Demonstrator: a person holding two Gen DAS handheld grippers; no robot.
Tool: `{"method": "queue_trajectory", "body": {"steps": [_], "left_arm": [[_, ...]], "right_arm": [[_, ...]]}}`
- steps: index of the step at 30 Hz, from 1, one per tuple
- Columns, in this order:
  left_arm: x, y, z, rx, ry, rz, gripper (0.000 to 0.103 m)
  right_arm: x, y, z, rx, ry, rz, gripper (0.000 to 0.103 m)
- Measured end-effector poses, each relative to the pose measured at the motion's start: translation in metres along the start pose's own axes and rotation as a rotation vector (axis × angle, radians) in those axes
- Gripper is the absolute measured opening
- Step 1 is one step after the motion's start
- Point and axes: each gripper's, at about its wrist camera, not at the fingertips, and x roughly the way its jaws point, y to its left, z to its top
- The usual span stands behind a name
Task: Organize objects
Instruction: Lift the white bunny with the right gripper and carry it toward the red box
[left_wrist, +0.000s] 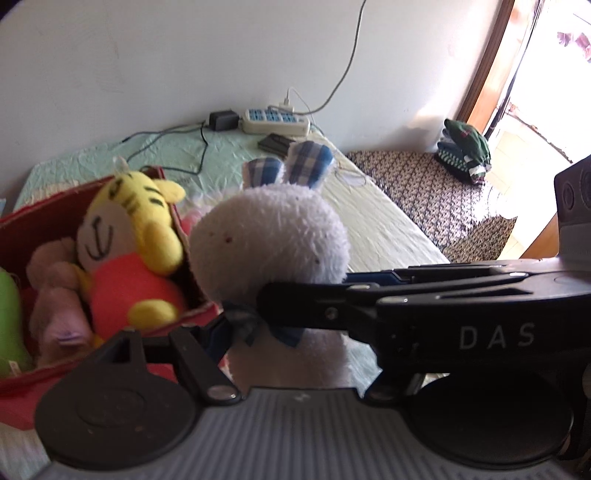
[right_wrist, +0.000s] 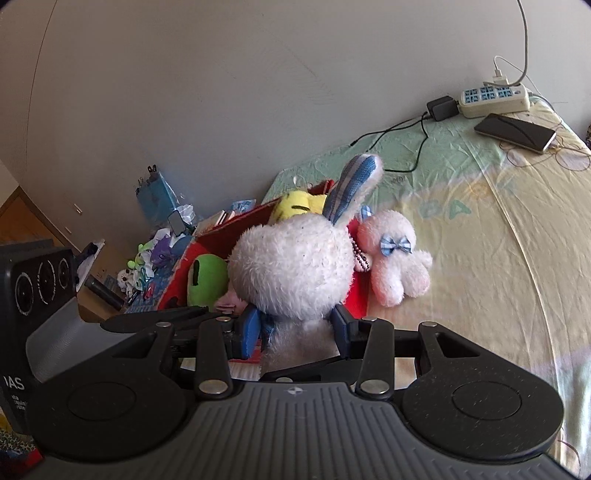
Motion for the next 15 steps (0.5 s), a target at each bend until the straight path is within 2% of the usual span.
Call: {"method": "queue_trajectory", "body": {"steps": [7, 15], "left_arm": [[-0.03, 0.03, 0.006, -0.004, -0.084, 0.02, 0.075], [-0.053, 0.081, 0.001, -0.058, -0.137, 0.084, 0.076]], "right_arm": [[0.016, 0.03, 0.009, -0.04, -0.048, 0.042, 0.044], [0.057, 0.07, 0.015, -0.126, -0.045, 0.088, 0.044]]}}
